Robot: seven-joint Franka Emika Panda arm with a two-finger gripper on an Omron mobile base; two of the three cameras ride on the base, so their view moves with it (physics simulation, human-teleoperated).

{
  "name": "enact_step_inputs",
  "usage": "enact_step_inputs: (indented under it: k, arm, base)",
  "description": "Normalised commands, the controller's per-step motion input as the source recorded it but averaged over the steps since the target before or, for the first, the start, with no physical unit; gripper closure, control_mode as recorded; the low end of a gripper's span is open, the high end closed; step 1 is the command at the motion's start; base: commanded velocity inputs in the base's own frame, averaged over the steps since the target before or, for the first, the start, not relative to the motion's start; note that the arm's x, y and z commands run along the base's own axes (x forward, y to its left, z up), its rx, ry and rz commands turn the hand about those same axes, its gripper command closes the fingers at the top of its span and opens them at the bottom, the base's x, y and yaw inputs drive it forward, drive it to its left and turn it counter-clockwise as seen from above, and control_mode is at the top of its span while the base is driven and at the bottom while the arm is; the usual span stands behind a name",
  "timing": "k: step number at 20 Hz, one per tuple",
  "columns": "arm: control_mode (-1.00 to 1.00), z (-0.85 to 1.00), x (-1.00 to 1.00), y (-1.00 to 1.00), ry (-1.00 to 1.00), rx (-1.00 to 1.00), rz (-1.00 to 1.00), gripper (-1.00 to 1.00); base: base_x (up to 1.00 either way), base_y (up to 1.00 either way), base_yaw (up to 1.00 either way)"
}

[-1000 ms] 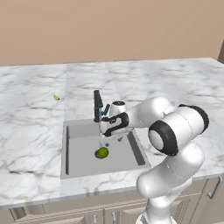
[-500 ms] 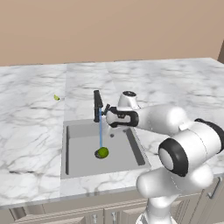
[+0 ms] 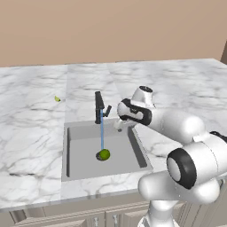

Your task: Turn on the sink faucet. Then move the lime from the counter to the sink. Turn off the sink. Move the vegetable from the sink to the pot next to the stove. Finally move the pot to the front left burner.

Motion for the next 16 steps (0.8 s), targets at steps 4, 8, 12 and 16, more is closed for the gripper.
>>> enact_step_inputs:
  k: [4,8,12,16]
  arm:
    - [-1.00,0.02,0.11,-0.29,0.00,0.17,0.05,-1.00]
    - [-1.00,0.08,0.21,-0.30,0.00,0.18,0.11,-1.00]
    - [-1.00,0.32,0.30,-0.13,0.00,0.16,0.13,-1.00]
    - [-1.00,0.38,0.33,-0.04,0.00,0.14,0.13,-1.00]
  base:
    - [0.00,0.00,0.00]
    - [0.00,0.00,0.00]
    - [0.00,0.00,0.00]
    - [0.00,0.00,0.00]
